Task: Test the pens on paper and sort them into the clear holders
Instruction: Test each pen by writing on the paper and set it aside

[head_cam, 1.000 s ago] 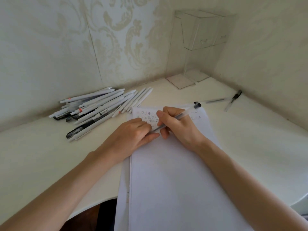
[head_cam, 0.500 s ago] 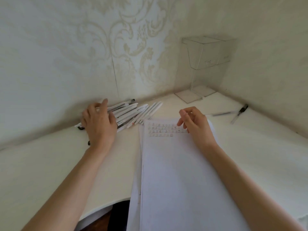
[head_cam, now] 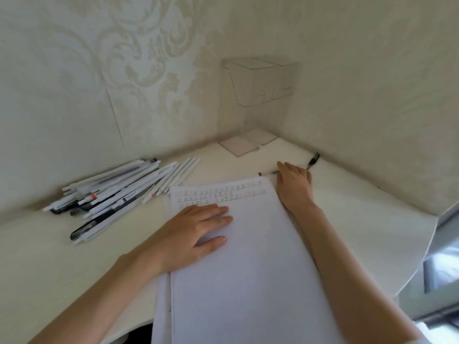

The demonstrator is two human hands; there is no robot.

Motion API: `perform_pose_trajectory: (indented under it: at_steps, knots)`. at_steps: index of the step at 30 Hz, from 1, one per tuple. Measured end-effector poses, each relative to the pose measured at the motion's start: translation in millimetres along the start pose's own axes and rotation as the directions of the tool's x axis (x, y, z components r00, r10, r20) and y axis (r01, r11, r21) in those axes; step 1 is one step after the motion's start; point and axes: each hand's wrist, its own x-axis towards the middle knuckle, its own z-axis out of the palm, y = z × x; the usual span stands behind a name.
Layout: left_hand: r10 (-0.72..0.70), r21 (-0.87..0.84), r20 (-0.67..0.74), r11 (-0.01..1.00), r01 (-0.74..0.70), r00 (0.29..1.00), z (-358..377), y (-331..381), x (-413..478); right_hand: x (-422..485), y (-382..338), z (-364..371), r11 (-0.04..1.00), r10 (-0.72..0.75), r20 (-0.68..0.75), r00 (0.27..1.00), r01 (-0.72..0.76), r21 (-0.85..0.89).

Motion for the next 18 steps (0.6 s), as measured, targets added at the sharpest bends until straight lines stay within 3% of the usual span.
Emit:
perform_pose_trajectory:
  at_steps: [9, 12, 15, 16, 18]
  knots:
    - [0.029, -0.009, -0.034, 1.0, -0.03, 0.999, 2, -1, 0, 2, 1, 1, 0.998, -0.063, -0.163, 0.985, 0.059, -0.032]
    - [0.034, -0.008, -0.069, 0.999, -0.035, 0.997, 3, -1, -1, 3, -1, 1, 0.998, -0.031, -0.319, 0.947, 0.047, 0.042]
    - [0.041, 0.015, -0.179, 0.999, -0.039, 0.983, 0, 0, -2, -2, -13, -14, 0.947, 0.064, -0.534, 0.843, 0.118, 0.3]
    - [0.039, 0.027, -0.222, 0.999, -0.033, 0.974, -1, 0, -2, -5, -19, -21, 0.882, 0.116, -0.535, 0.837, 0.161, 0.443]
    - [-0.003, 0.015, -0.298, 1.0, 0.007, 0.955, -3, 1, 0, -16, -33, -35, 0.663, 0.179, -0.407, 0.896, 0.196, 0.722]
